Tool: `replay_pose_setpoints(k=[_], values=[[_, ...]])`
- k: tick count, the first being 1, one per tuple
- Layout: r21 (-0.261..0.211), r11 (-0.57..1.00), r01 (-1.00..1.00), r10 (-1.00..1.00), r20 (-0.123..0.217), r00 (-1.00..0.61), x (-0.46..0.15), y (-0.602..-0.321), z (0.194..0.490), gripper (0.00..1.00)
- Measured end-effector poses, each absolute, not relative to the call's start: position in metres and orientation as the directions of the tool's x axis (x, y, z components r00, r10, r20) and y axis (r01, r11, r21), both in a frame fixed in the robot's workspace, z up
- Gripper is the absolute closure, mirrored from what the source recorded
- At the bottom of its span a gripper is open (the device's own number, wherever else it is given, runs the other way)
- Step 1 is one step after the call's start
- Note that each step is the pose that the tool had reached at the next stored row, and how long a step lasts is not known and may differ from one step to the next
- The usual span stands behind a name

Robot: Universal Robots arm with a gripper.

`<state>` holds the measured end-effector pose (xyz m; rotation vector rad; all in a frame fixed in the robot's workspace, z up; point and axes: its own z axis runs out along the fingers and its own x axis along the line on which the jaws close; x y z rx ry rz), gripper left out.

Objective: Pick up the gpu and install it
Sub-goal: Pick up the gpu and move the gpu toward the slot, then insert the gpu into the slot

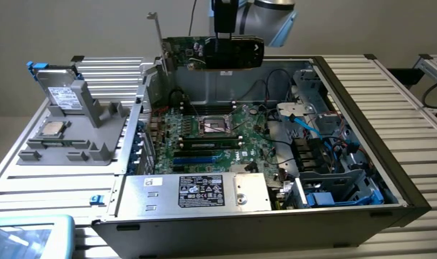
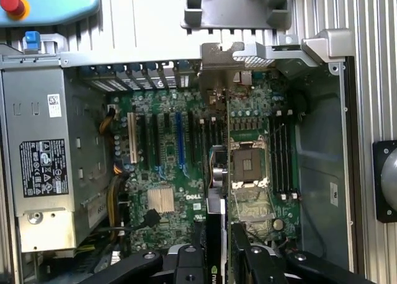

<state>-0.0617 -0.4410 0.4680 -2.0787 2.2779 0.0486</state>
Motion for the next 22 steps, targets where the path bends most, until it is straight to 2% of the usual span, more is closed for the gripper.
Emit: replay_pose_setpoints(k=[3,22], values=[[-0.015,0.096,-0.995,-0.993,-0.064,-0.095,-0.0617,-0.4489,0.4663,0.72],[-0.015,0.096,-0.995,-0.993,-0.064,-0.095,-0.0617,-0.4489,0.4663,0.72]])
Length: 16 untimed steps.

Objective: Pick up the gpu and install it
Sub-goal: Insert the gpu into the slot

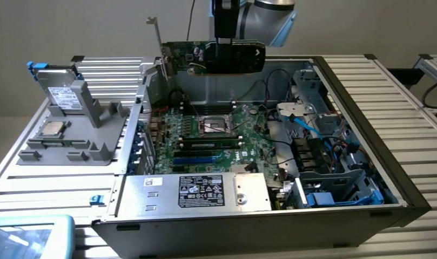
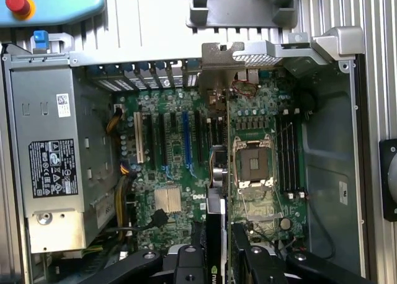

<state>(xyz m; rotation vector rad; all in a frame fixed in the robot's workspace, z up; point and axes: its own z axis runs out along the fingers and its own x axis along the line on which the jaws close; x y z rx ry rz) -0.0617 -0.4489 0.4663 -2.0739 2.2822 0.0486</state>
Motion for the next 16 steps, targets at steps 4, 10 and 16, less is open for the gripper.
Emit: replay_pose_setpoints(k=[4,10,16], values=[[-0.015,0.096,-0.995,-0.993,-0.063,-0.095,-0.062,-0.449,0.466,0.72],[-0.015,0.096,-0.995,-0.993,-0.063,-0.095,-0.064,-0.449,0.455,0.72],[-0.015,0.096,-0.995,-0.993,-0.063,-0.095,-0.069,-0.449,0.445,0.72]])
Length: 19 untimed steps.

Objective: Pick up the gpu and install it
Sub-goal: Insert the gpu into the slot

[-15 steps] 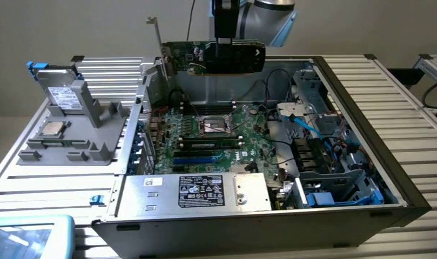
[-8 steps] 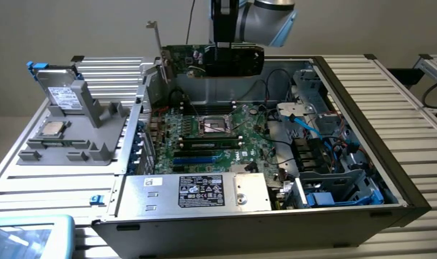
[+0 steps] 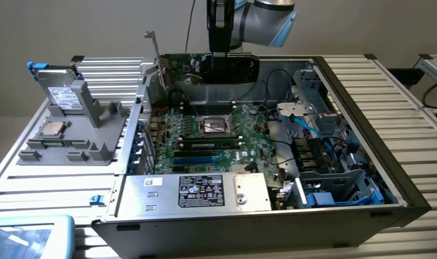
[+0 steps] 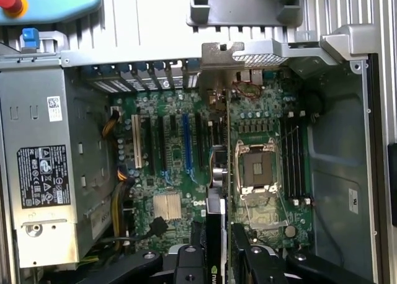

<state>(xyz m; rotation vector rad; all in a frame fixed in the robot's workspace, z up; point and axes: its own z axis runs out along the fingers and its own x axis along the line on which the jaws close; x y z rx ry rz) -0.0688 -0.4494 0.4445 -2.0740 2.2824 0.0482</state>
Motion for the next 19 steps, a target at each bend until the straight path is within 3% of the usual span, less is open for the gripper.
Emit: replay_pose_setpoints(k=[19], values=[[-0.015,0.096,-0.995,-0.993,-0.063,-0.095,-0.088,-0.477,0.41,0.72]])
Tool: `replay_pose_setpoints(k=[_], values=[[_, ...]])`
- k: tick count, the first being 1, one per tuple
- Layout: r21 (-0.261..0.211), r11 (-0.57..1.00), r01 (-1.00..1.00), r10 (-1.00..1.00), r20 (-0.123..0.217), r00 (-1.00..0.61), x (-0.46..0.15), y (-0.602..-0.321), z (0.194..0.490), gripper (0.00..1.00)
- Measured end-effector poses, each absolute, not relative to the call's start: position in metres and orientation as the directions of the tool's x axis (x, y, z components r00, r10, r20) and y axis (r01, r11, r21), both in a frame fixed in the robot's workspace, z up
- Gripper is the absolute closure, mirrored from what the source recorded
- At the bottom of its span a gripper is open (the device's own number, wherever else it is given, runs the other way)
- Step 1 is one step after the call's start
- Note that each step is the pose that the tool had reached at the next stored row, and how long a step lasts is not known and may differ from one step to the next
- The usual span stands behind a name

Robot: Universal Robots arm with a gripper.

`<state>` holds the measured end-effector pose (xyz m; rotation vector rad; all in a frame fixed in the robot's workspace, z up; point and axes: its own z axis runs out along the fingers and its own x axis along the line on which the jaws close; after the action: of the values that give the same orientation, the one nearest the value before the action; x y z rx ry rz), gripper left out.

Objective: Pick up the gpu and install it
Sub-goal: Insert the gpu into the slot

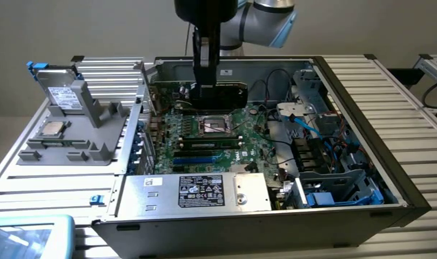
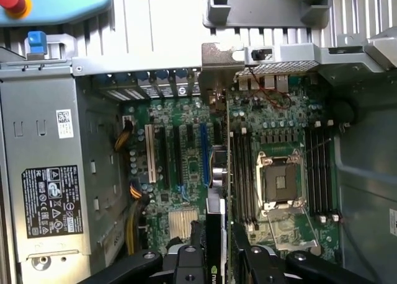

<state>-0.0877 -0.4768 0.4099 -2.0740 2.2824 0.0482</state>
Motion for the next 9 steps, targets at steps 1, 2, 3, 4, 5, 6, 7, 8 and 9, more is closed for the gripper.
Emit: replay_pose_setpoints(k=[1,2,3,4,5,6,7,8,9], values=[[-0.015,0.096,-0.995,-0.993,-0.063,-0.095,-0.0885,-0.4782,0.408,0.72],[-0.015,0.096,-0.995,-0.993,-0.063,-0.095,-0.0889,-0.4789,0.4062,0.72],[-0.015,0.096,-0.995,-0.994,-0.063,-0.095,-0.089,-0.479,0.4045,0.72],[-0.015,0.096,-0.995,-0.994,-0.063,-0.095,-0.089,-0.479,0.4036,0.72],[-0.016,0.096,-0.995,-0.994,-0.061,-0.095,-0.089,-0.479,0.4034,0.72],[-0.016,0.096,-0.995,-0.994,-0.057,-0.095,-0.0891,-0.479,0.4027,0.72],[-0.017,0.096,-0.995,-0.994,-0.051,-0.095,-0.0891,-0.479,0.4019,0.72],[-0.017,0.096,-0.995,-0.995,-0.044,-0.095,-0.0891,-0.479,0.4011,0.72],[-0.018,0.095,-0.995,-0.995,-0.038,-0.095,-0.089,-0.479,0.4003,0.72]])
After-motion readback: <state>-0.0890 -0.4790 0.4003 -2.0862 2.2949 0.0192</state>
